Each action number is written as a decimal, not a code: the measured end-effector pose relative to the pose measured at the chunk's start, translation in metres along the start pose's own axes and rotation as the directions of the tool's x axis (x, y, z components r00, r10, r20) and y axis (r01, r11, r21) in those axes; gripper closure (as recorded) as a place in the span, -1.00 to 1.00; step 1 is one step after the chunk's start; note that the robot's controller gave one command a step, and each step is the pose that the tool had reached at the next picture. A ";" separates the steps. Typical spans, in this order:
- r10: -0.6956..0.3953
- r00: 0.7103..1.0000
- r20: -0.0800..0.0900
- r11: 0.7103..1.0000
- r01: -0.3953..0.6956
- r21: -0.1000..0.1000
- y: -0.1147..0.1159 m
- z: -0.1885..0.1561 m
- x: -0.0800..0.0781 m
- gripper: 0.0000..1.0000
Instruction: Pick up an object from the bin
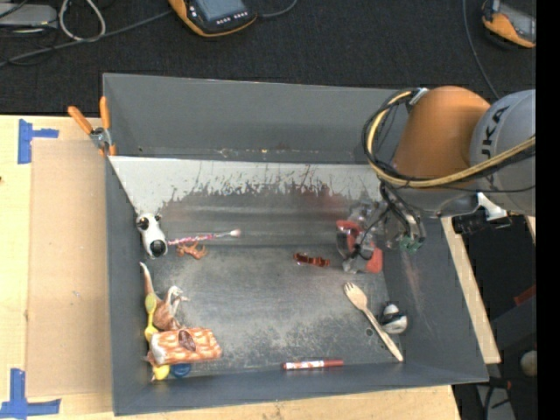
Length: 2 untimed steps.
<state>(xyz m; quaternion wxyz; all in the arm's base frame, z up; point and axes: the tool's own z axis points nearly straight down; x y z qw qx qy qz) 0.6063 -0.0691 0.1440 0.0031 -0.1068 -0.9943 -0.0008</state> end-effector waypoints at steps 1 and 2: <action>-0.342 0.940 0.001 0.940 0.342 -0.002 -0.010 0.014 -0.008 1.00; -0.469 0.883 -0.003 0.883 0.469 -0.004 -0.007 -0.033 -0.009 1.00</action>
Offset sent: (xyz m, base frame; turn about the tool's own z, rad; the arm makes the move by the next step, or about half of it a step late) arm 0.0158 -0.0030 0.1655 -0.3300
